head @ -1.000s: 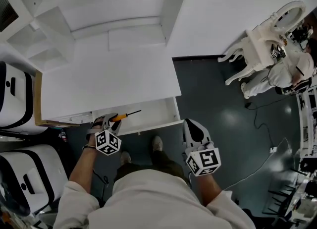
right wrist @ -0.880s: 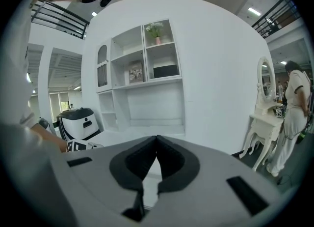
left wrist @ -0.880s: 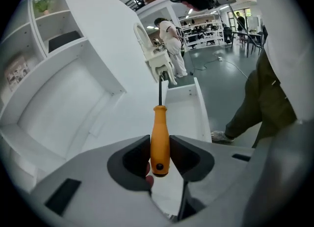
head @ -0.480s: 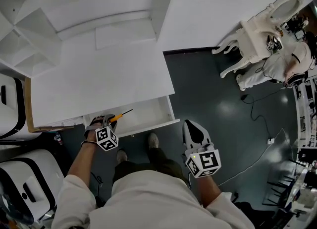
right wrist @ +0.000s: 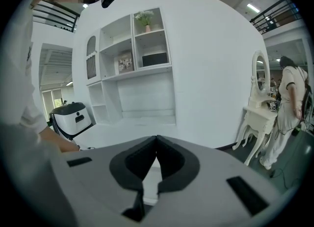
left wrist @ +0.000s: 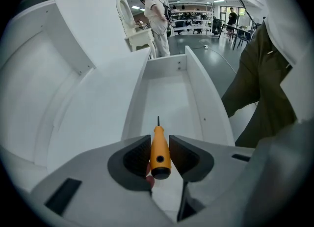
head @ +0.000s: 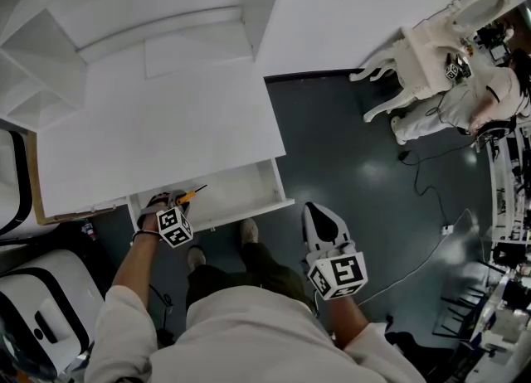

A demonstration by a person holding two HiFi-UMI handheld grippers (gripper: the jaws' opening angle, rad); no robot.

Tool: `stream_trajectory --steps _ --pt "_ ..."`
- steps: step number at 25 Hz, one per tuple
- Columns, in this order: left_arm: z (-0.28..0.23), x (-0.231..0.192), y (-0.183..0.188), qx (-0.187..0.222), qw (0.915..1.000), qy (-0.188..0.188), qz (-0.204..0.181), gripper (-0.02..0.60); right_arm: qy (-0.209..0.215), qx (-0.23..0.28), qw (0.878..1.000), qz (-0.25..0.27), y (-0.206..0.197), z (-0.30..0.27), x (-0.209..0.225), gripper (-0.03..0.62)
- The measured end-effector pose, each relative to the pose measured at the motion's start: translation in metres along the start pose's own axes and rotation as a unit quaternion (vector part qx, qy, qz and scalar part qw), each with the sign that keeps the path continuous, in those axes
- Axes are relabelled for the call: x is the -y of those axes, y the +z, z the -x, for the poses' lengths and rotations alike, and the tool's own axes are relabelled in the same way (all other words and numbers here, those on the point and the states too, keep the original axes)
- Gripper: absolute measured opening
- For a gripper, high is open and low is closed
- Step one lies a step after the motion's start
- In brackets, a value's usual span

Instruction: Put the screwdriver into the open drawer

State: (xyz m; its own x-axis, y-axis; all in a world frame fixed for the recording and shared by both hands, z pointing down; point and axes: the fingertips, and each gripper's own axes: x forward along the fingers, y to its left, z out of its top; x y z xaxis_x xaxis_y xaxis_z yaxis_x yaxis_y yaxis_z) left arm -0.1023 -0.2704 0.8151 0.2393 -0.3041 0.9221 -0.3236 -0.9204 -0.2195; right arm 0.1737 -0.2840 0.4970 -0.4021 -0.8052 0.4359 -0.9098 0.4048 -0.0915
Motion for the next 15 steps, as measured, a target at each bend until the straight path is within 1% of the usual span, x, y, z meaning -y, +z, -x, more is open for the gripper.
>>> stream_trajectory --steps 12,15 --pt "-0.049 0.009 -0.025 -0.039 0.9983 -0.041 0.015 0.120 0.010 -0.023 1.000 0.000 -0.013 -0.020 0.006 0.005" --pt "-0.058 0.008 -0.029 -0.045 0.9979 -0.042 0.017 0.120 0.013 -0.029 0.999 0.002 -0.016 -0.024 0.006 0.005"
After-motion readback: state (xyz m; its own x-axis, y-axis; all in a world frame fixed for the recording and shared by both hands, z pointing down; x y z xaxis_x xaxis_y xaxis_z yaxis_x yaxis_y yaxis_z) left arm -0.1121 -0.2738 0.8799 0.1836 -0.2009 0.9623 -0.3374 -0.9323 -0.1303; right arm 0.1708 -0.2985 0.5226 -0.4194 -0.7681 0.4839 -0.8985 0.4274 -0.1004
